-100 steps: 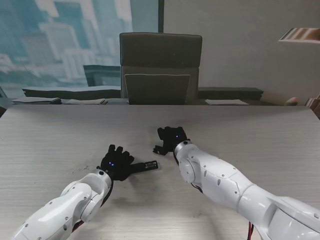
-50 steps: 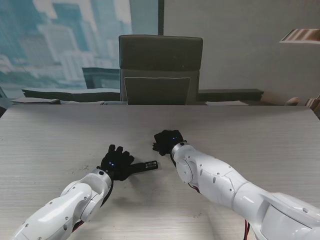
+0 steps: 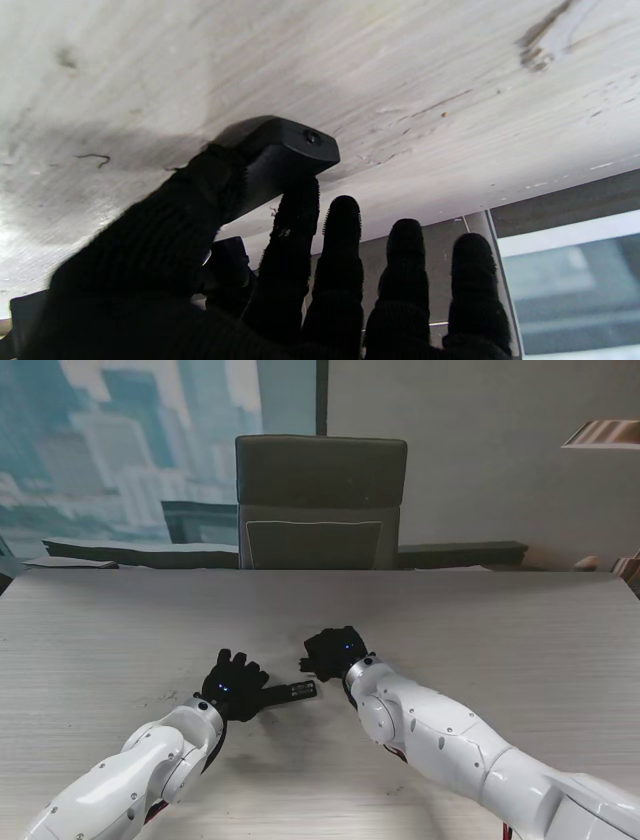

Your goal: Install the batteries into the remote control and close the cover

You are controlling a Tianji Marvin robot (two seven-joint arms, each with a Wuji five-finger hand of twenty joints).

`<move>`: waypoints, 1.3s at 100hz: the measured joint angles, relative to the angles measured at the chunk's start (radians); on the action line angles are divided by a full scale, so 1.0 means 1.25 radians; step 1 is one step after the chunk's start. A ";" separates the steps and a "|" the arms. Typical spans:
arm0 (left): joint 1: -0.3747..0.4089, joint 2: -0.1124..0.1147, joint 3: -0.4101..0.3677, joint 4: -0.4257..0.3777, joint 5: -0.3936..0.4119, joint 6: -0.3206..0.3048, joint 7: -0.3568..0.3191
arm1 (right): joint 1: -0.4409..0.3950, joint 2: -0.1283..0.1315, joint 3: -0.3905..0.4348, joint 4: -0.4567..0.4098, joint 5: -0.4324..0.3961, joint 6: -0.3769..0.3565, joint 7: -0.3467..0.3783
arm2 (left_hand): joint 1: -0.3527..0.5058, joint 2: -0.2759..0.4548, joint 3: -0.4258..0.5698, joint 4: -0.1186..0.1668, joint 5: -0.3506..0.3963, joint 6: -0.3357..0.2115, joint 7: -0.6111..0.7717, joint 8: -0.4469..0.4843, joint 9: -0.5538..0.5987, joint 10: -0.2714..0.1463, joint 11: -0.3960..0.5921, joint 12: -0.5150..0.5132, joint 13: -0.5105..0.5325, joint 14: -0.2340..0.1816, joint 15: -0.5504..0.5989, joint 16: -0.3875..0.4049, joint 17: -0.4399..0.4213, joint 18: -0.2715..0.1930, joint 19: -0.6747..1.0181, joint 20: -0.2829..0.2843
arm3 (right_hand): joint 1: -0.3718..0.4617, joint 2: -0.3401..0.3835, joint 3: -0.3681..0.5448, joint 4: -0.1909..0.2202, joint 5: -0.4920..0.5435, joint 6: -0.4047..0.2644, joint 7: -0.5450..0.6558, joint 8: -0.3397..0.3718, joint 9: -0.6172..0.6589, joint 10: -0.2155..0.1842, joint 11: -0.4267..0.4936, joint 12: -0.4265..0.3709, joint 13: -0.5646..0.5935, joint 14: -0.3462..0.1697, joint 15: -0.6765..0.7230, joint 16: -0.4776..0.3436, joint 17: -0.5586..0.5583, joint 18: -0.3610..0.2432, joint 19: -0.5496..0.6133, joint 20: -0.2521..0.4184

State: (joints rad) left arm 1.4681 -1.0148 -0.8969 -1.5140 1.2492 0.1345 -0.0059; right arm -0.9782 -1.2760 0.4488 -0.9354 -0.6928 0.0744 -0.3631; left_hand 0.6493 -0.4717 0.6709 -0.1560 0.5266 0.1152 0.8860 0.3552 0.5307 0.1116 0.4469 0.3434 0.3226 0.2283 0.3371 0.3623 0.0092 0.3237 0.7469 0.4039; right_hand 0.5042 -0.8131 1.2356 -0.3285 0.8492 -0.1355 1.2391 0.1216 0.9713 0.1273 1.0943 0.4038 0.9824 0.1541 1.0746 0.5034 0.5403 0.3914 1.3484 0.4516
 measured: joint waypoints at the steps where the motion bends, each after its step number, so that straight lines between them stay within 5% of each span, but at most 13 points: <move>1: 0.000 0.000 0.000 0.000 0.000 0.000 0.000 | -0.001 0.000 0.000 -0.001 0.000 -0.001 -0.001 | 0.000 0.000 0.000 0.000 0.000 0.000 0.000 0.000 0.000 0.000 0.000 0.000 0.000 0.000 0.000 0.000 0.000 0.000 0.000 0.000 | 0.000 0.000 0.000 0.000 0.001 0.001 -0.001 0.000 0.000 0.000 0.000 0.000 0.000 0.000 0.000 0.000 0.000 0.000 0.000 -0.001; 49: 0.000 0.000 0.001 0.001 0.003 -0.002 0.005 | -0.006 -0.001 -0.020 -0.012 -0.007 -0.025 -0.005 | 0.000 0.000 0.000 0.000 0.000 0.000 0.000 0.000 0.000 0.000 0.000 0.000 0.000 0.000 0.000 0.000 0.000 0.000 0.000 0.000 | 0.000 0.014 -0.001 0.003 0.019 0.002 -0.029 -0.009 0.009 -0.001 -0.011 -0.001 0.000 0.009 -0.007 -0.001 0.000 0.001 0.000 -0.004; 130: 0.000 0.000 0.001 0.000 0.003 -0.002 0.002 | -0.029 0.039 -0.001 -0.091 -0.049 -0.023 0.046 | 0.000 0.000 0.002 0.000 0.000 0.000 0.000 0.000 0.000 0.000 0.000 0.000 0.000 0.000 0.000 0.000 0.000 0.000 0.000 0.000 | 0.000 -0.001 0.011 0.008 -0.049 0.013 -0.039 0.004 -0.100 0.009 -0.022 0.040 -0.082 0.013 -0.032 -0.001 -0.061 0.002 -0.030 -0.013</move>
State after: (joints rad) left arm 1.4678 -1.0145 -0.8957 -1.5134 1.2535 0.1316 -0.0030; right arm -1.0144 -1.2276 0.4480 -1.0486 -0.7537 0.0454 -0.3059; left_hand 0.6492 -0.4711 0.6729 -0.1560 0.5266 0.1152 0.8860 0.3554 0.5307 0.1115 0.4469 0.3434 0.3226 0.2283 0.3371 0.3623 0.0092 0.3237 0.7469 0.4039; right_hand 0.5039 -0.8139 1.2488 -0.3187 0.7881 -0.1197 1.1898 0.1270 0.8467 0.1384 1.0664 0.4538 0.8796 0.1708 1.0342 0.5016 0.4637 0.3939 1.3110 0.4353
